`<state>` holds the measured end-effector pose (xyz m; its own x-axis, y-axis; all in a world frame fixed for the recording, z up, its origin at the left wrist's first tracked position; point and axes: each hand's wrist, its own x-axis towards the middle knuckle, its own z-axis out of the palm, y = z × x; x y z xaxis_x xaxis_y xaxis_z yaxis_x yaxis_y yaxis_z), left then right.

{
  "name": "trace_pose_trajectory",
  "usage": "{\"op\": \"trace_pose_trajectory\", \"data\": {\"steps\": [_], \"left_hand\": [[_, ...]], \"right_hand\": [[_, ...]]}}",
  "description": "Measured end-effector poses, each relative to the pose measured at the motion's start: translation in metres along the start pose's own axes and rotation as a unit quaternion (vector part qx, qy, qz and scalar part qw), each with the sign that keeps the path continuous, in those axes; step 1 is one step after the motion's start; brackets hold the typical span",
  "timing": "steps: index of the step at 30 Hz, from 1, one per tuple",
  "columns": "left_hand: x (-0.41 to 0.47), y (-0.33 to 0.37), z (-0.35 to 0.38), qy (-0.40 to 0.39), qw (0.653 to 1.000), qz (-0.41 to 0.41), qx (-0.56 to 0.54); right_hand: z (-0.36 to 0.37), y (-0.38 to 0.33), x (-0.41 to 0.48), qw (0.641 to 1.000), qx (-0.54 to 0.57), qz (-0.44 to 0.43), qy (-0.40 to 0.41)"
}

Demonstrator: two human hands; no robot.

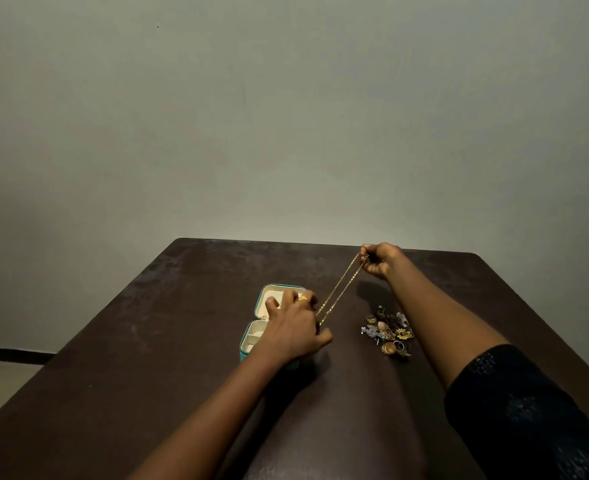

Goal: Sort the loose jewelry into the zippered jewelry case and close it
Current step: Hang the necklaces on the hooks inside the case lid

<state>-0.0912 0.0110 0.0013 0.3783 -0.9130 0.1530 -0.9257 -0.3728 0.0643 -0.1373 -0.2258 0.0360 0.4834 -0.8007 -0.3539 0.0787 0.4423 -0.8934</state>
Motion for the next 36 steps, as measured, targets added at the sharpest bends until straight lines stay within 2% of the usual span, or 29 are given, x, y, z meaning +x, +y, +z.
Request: {"op": "trace_pose_trajectory", "data": {"steps": [4, 7, 10, 13, 15, 16, 18, 20, 21, 23, 25, 31, 33, 36], "left_hand": [[0.004, -0.009, -0.007, 0.033, 0.996, -0.086, -0.017], [0.005, -0.016, -0.015, 0.042, 0.978, -0.166, -0.119], [0.003, -0.021, -0.021, 0.018, 0.936, -0.243, -0.253], [0.008, -0.024, -0.021, 0.001, 0.874, -0.235, -0.424], [0.007, -0.02, -0.026, 0.033, 0.793, -0.222, -0.567], [0.005, -0.017, -0.03, 0.052, 0.734, -0.239, -0.634], [0.003, -0.016, -0.038, 0.082, 0.572, -0.282, -0.766], [0.003, -0.021, -0.04, 0.099, 0.414, -0.287, -0.858], [0.003, -0.022, -0.043, 0.109, 0.357, -0.284, -0.883], [0.002, -0.024, -0.047, 0.132, 0.292, -0.284, -0.904], [0.003, -0.023, -0.052, 0.159, 0.267, -0.288, -0.906], [0.003, -0.023, -0.055, 0.193, 0.255, -0.301, -0.899], [-0.001, -0.025, -0.055, 0.184, 0.268, -0.297, -0.898], [-0.007, -0.025, -0.053, 0.161, 0.318, -0.309, -0.882]], "right_hand": [[-0.008, -0.01, -0.01, 0.998, 0.054, -0.003, -0.011], [-0.015, -0.016, -0.019, 0.994, 0.105, 0.007, -0.019], [-0.018, -0.019, -0.032, 0.99, 0.137, 0.028, -0.031], [-0.018, -0.019, -0.044, 0.986, 0.158, 0.033, -0.04], [-0.017, -0.019, -0.051, 0.985, 0.164, 0.036, -0.039], [-0.017, -0.018, -0.054, 0.985, 0.161, 0.041, -0.039], [-0.017, -0.017, -0.059, 0.989, 0.133, 0.058, -0.038], [-0.016, -0.016, -0.066, 0.993, 0.08, 0.072, -0.041], [-0.015, -0.015, -0.07, 0.995, 0.056, 0.076, -0.044], [-0.012, -0.014, -0.079, 0.995, 0.031, 0.085, -0.052], [-0.01, -0.012, -0.085, 0.993, 0.041, 0.095, -0.06], [-0.003, -0.01, -0.097, 0.992, 0.039, 0.101, -0.057], [-0.004, -0.01, -0.1, 0.993, 0.014, 0.099, -0.057], [-0.008, -0.006, -0.103, 0.994, -0.009, 0.104, -0.04]]}}
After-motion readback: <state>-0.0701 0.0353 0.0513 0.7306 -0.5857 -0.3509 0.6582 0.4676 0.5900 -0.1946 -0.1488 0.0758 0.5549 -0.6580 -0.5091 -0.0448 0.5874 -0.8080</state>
